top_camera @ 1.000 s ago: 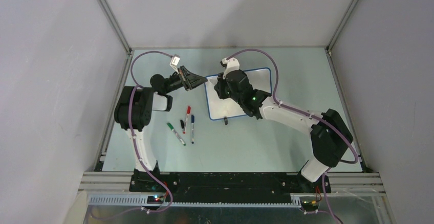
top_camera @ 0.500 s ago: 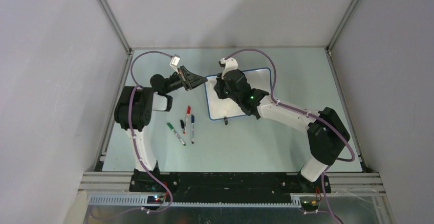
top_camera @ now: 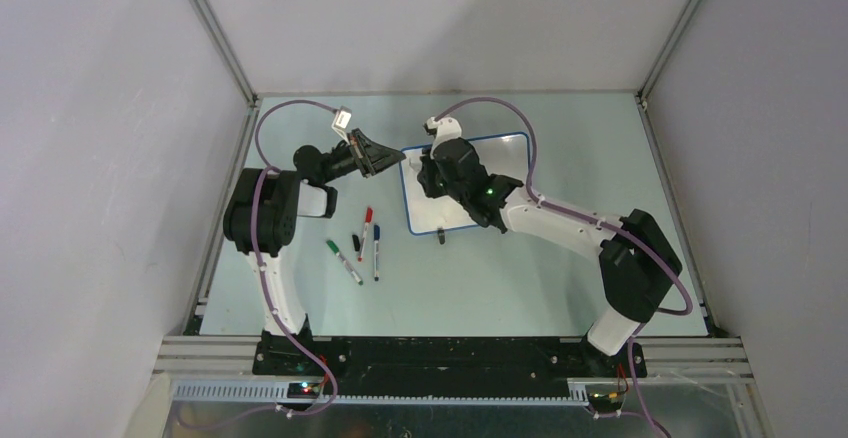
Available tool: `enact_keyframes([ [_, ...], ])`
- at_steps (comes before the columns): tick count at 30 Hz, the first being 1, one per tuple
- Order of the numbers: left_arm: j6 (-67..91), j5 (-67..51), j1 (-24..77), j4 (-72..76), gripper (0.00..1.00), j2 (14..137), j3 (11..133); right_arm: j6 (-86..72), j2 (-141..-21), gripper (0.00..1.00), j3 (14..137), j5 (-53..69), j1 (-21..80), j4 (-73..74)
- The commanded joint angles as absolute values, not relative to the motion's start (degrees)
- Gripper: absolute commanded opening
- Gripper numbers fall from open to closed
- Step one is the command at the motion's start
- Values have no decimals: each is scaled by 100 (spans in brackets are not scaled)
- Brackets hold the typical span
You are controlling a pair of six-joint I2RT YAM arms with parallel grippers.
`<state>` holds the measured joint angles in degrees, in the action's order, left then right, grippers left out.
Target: Write a sentence on the whiteboard
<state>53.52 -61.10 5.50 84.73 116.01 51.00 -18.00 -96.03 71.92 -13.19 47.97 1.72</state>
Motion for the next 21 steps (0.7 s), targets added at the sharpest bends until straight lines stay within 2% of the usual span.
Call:
enact_keyframes([
  [1, 5115, -6057, 525, 8771, 0, 11461, 5070, -1824, -9680, 0, 7422, -1544, 4855, 444],
  [12, 5115, -6061, 526, 8771, 0, 11461, 5063, -1787, -9692, 0, 7420, -1661, 4990, 674],
  [21, 5115, -6063, 518, 8771, 0, 11470, 5073, -1742, -9488, 0, 7409, -1291, 4931, 495],
])
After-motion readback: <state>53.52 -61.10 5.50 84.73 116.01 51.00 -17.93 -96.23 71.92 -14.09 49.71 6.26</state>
